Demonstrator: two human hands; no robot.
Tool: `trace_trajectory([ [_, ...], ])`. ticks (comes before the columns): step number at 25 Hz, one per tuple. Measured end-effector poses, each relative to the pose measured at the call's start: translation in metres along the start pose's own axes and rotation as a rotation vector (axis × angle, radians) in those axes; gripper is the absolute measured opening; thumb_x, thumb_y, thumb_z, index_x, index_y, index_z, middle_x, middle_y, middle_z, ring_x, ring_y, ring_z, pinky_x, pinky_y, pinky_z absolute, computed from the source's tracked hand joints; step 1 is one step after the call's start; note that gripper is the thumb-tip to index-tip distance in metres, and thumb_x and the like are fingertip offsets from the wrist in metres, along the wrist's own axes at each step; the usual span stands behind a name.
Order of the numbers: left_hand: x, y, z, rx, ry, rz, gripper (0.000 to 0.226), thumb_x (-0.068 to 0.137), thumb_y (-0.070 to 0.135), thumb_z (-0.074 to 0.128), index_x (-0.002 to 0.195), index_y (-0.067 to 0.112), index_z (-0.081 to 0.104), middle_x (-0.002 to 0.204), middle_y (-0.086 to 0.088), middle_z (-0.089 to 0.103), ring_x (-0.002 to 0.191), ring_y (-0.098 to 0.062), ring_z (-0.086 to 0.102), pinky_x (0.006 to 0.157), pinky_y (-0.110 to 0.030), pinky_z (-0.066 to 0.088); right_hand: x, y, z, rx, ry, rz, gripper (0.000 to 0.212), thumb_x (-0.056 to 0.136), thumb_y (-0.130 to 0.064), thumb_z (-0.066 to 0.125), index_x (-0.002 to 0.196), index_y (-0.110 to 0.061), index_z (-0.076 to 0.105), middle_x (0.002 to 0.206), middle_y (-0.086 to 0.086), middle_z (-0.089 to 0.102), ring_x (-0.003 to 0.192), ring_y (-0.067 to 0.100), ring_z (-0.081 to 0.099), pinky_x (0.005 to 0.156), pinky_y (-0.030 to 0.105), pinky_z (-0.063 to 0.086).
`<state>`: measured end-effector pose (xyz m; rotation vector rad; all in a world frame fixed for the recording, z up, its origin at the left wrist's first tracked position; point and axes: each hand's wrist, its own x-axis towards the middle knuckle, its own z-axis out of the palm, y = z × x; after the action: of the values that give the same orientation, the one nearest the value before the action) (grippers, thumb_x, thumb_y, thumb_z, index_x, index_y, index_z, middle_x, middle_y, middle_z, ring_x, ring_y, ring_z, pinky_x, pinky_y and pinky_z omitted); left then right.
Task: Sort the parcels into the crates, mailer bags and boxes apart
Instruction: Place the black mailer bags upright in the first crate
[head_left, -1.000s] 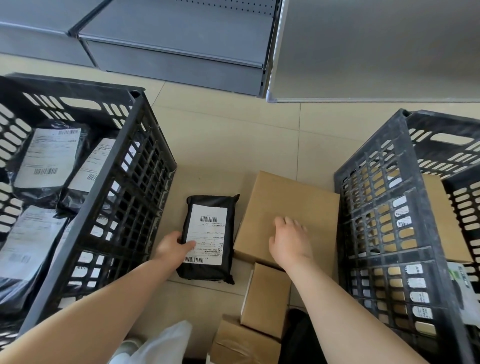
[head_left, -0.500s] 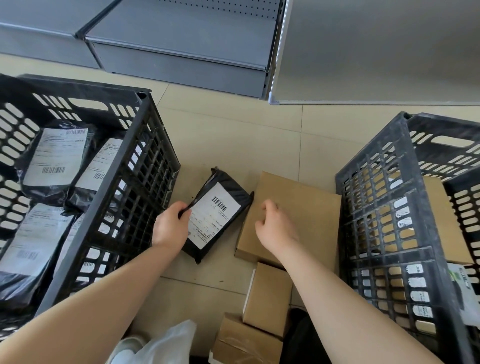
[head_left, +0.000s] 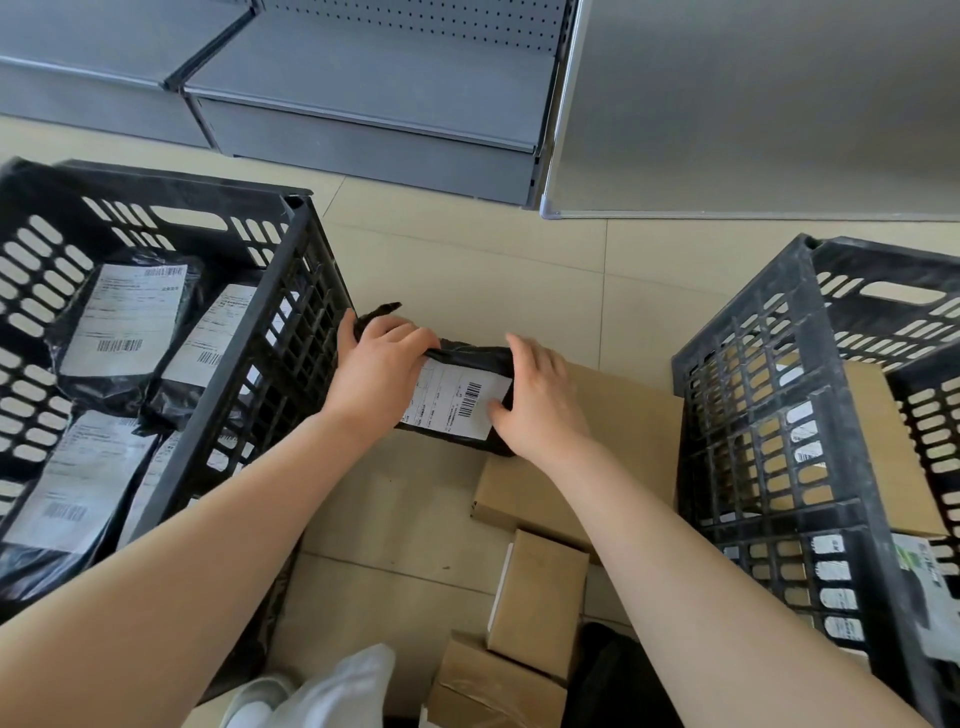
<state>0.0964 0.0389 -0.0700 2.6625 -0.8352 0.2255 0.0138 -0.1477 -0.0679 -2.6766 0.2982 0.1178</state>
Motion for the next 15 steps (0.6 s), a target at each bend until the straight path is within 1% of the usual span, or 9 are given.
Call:
trace_trajectory([
  [3,0.008,0.002,0.000,0.041,-0.028,0.119,0.029,0.088,-0.003,0.061,0.107,0.019,0.066,0.110,0.006,0.067,0.130,-0.027,0.045,0.113,-0.069,0.010,0.004,0.010,-0.005,-0.024,-0.061,-0.001,0.069,0.090,-0.039,0.065,0.150,-0.019,0.038,0.152,0.005,0.044,0.140,0.028,0.035,0.114,0.042,0.032],
  [5,0.014,0.001,-0.003,0.024,-0.025,0.202,0.026,0.088,0.000,0.062,0.102,0.022,0.067,0.118,0.006,0.063,0.133,-0.028,0.040,0.114,-0.067,0.009,0.007,0.015,-0.012,-0.008,-0.105,0.009,0.071,0.089,-0.045,0.068,0.149,-0.020,0.039,0.149,0.006,0.048,0.139,0.029,0.039,0.112,0.042,0.035],
  [7,0.017,0.003,-0.008,0.010,-0.038,0.266,0.019,0.089,0.008,0.060,0.099,0.023,0.067,0.126,0.003,0.058,0.135,-0.029,0.036,0.114,-0.065,0.008,0.008,0.018,-0.017,0.105,-0.209,0.059,0.078,0.087,-0.046,0.072,0.151,-0.021,0.036,0.147,0.005,0.052,0.133,0.030,0.049,0.105,0.041,0.044],
  [9,0.017,0.005,-0.009,-0.027,-0.044,0.266,0.017,0.090,0.013,0.057,0.098,0.022,0.068,0.135,-0.002,0.053,0.138,-0.032,0.032,0.115,-0.065,0.009,0.007,0.019,-0.017,0.195,-0.280,0.087,0.069,0.086,-0.044,0.075,0.144,-0.024,0.044,0.137,0.002,0.060,0.122,0.027,0.059,0.096,0.039,0.051],
  [11,0.014,0.005,-0.006,-0.108,-0.028,0.175,0.020,0.090,0.012,0.060,0.106,0.022,0.067,0.146,-0.005,0.044,0.143,-0.034,0.024,0.115,-0.064,0.012,0.004,0.019,-0.013,0.260,-0.270,0.116,0.060,0.085,-0.044,0.076,0.135,-0.023,0.051,0.129,-0.001,0.064,0.115,0.024,0.062,0.091,0.037,0.052],
  [12,0.012,0.004,-0.004,-0.153,-0.023,0.095,0.028,0.090,0.013,0.062,0.116,0.023,0.064,0.152,-0.006,0.037,0.145,-0.034,0.019,0.117,-0.061,0.013,0.002,0.018,-0.011,0.294,-0.266,0.142,0.059,0.085,-0.044,0.076,0.134,-0.022,0.052,0.127,-0.002,0.064,0.114,0.023,0.062,0.088,0.034,0.051],
  [13,0.010,0.003,-0.002,-0.203,-0.037,-0.007,0.042,0.091,0.016,0.063,0.131,0.024,0.056,0.157,-0.005,0.028,0.148,-0.032,0.013,0.119,-0.057,0.014,0.001,0.018,-0.009,0.327,-0.270,0.171,0.060,0.085,-0.044,0.076,0.135,-0.020,0.052,0.125,-0.003,0.063,0.111,0.022,0.062,0.084,0.031,0.049],
  [14,0.007,0.004,0.000,-0.267,-0.070,-0.120,0.057,0.091,0.020,0.065,0.144,0.025,0.042,0.161,-0.004,0.020,0.149,-0.029,0.008,0.120,-0.051,0.014,0.000,0.018,-0.007,0.364,-0.279,0.205,0.060,0.086,-0.044,0.076,0.135,-0.019,0.052,0.122,-0.004,0.062,0.107,0.020,0.061,0.080,0.029,0.047],
  [15,0.003,0.006,0.002,-0.348,-0.104,-0.243,0.071,0.091,0.025,0.066,0.151,0.025,0.029,0.162,-0.003,0.014,0.150,-0.024,0.005,0.120,-0.047,0.014,-0.002,0.018,-0.005,0.414,-0.287,0.246,0.059,0.086,-0.045,0.076,0.133,-0.019,0.052,0.118,-0.006,0.061,0.103,0.018,0.060,0.077,0.028,0.047],
])
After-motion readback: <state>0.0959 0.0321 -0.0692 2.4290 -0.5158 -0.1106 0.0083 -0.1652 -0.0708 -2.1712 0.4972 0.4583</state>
